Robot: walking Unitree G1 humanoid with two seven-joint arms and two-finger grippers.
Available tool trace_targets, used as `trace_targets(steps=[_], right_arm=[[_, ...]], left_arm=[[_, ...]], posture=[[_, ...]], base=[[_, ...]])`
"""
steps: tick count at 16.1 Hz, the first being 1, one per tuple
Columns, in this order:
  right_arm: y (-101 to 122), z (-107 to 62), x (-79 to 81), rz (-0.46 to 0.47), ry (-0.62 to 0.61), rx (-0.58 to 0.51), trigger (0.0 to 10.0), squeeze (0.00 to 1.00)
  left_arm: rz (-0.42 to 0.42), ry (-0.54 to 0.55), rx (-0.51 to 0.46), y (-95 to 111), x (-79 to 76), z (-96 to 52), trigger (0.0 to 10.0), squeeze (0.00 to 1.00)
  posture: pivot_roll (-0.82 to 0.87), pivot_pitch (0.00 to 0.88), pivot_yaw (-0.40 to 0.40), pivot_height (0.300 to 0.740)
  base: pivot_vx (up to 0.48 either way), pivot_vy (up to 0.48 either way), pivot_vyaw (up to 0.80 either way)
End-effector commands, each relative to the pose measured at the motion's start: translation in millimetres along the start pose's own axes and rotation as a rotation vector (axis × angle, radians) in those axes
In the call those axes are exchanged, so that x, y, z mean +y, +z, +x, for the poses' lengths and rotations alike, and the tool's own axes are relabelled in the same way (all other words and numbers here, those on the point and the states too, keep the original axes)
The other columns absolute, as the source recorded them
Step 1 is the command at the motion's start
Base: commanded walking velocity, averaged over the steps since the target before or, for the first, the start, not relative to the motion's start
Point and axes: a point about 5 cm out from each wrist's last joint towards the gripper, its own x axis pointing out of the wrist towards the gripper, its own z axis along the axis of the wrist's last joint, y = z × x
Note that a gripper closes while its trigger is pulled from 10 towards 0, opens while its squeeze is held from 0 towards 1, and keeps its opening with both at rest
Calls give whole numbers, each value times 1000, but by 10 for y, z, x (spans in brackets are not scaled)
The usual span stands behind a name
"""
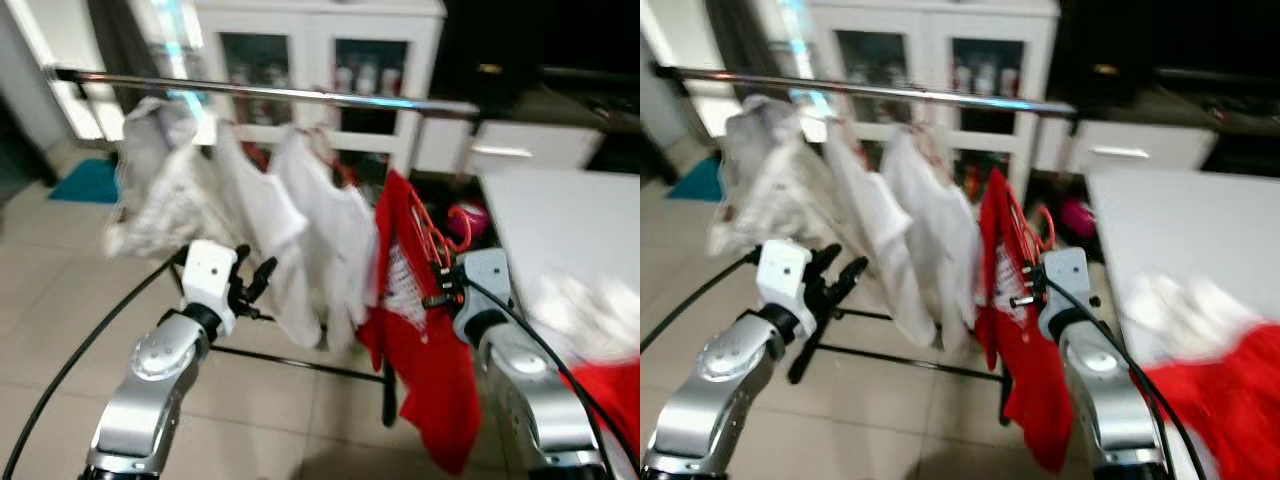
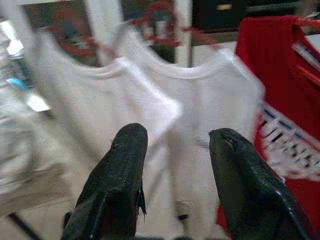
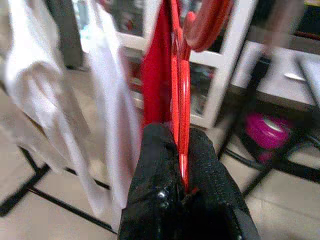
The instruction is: Hang hanger
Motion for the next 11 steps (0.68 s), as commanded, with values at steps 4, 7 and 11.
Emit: trace_targets(steps=[4, 7, 11], right_arm=[[141, 22, 38, -19, 16, -66, 10000, 0], [289, 19, -5, -31, -22, -134, 10000, 0], [446, 63, 3, -95, -1, -166, 10000, 0]], left_arm=[[16, 7, 1, 12, 31, -8, 10000, 0], [36, 0, 4, 11, 38, -17, 10000, 0], [64, -5, 4, 14, 59, -14, 10000, 0]], posture=[[-29, 21, 26, 740], [-26, 22, 25, 740], [-25, 18, 26, 740]], base=[[340, 0, 0], [337, 0, 0], [325, 0, 0]])
